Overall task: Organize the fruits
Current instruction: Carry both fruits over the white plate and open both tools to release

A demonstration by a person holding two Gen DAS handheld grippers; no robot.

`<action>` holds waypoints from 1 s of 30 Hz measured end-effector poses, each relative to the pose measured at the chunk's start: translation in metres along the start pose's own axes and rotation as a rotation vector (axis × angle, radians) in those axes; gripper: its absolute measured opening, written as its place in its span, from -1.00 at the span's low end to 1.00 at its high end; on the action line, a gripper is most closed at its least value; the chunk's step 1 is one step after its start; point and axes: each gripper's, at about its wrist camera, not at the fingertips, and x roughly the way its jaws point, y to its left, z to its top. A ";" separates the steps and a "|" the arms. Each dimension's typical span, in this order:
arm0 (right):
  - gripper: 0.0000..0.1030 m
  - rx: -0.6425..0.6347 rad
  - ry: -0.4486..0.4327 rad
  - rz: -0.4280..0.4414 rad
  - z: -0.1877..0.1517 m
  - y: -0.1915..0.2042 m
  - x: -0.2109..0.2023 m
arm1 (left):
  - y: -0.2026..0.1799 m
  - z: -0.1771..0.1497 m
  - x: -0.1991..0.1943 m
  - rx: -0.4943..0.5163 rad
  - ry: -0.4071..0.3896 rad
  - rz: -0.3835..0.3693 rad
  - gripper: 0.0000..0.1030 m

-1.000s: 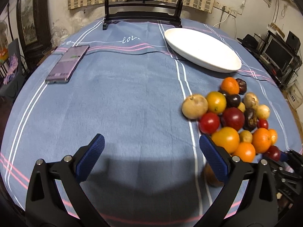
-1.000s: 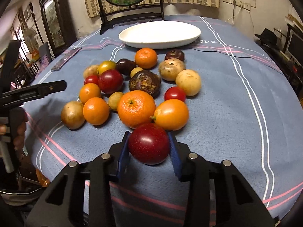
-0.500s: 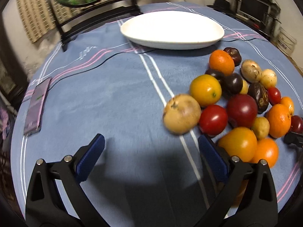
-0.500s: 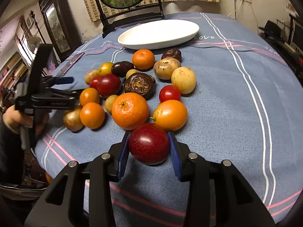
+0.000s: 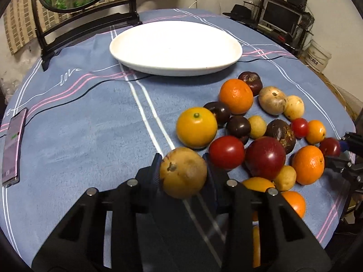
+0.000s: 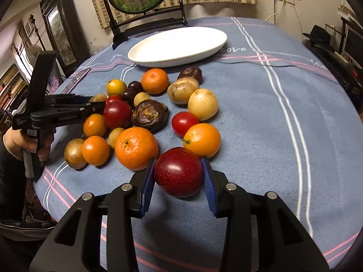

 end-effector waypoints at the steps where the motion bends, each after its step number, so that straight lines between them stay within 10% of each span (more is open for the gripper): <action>1: -0.22 0.002 -0.005 -0.001 0.000 -0.001 -0.002 | -0.002 -0.002 -0.002 -0.001 0.002 0.013 -0.28; 16: -0.21 -0.091 -0.184 -0.011 0.070 0.004 -0.032 | -0.009 0.038 -0.062 0.005 -0.138 0.008 -0.28; 22: -0.22 -0.191 -0.227 -0.045 0.140 0.025 0.005 | 0.006 0.103 -0.022 -0.059 -0.136 0.004 -0.28; 30: -0.22 -0.205 -0.051 -0.107 0.186 0.007 0.101 | 0.033 0.143 0.053 -0.175 -0.017 0.035 -0.28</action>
